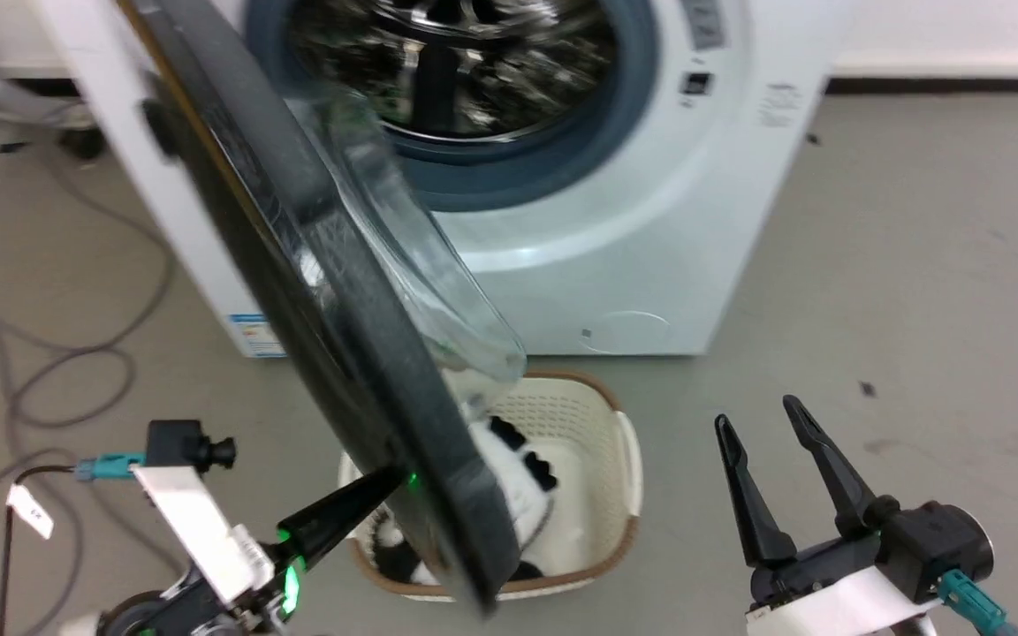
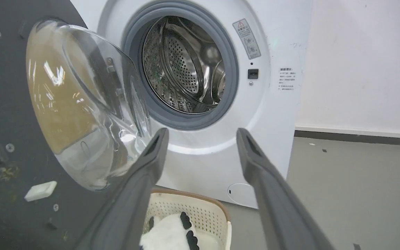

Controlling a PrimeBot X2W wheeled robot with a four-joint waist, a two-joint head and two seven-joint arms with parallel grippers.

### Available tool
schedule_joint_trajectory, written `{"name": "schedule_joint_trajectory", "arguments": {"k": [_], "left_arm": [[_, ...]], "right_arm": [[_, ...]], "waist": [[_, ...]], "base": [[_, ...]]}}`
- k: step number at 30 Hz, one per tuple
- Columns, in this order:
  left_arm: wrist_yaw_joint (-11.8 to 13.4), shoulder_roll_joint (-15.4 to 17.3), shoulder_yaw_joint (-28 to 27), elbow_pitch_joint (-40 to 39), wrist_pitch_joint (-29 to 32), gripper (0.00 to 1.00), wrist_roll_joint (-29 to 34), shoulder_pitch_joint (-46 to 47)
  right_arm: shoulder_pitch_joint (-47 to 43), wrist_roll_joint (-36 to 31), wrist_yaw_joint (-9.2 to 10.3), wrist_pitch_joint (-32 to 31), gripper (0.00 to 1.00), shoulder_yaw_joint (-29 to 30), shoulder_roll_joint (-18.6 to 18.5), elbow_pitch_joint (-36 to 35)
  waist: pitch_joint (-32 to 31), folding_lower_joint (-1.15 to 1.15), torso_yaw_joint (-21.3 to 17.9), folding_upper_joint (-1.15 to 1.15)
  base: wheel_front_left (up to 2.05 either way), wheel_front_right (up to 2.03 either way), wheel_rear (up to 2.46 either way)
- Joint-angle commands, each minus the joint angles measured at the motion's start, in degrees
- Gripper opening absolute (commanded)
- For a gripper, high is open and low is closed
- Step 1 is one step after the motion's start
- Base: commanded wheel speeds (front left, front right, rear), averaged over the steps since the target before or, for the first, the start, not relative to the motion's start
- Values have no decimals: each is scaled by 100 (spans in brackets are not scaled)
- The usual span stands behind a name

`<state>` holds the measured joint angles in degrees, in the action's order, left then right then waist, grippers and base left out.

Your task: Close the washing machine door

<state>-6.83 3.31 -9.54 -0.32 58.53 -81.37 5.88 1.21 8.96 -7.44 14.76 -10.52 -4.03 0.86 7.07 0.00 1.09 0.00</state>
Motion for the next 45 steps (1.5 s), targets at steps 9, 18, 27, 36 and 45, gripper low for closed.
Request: {"name": "schedule_joint_trajectory", "arguments": {"k": [9,18,27,36,45], "left_arm": [[-63,-42,593,436,-1692,0,215,802],[-65,-43,1032,1331,-4064,0,323,1824],[-65,41,1719,1720,-5088,0,240,1949],[-66,1027,2899,683,-5621,0,1165,803],[25,2018,3360,903,-7279,0,3195,238]], "right_arm": [[75,-4,-5,24,100,118,80,-113],[86,85,-5,24,100,97,111,-127],[43,181,-5,24,100,171,114,-114],[-75,116,-5,24,100,271,114,-87],[-223,48,-5,24,100,365,115,-75]], "waist": [[617,0,-1360,0],[766,0,-1798,0],[476,0,-1533,0],[79,0,-949,0],[-174,0,-381,0]], "base": [[0,0,0],[0,0,0],[0,0,0],[0,0,0],[0,0,0]]}}
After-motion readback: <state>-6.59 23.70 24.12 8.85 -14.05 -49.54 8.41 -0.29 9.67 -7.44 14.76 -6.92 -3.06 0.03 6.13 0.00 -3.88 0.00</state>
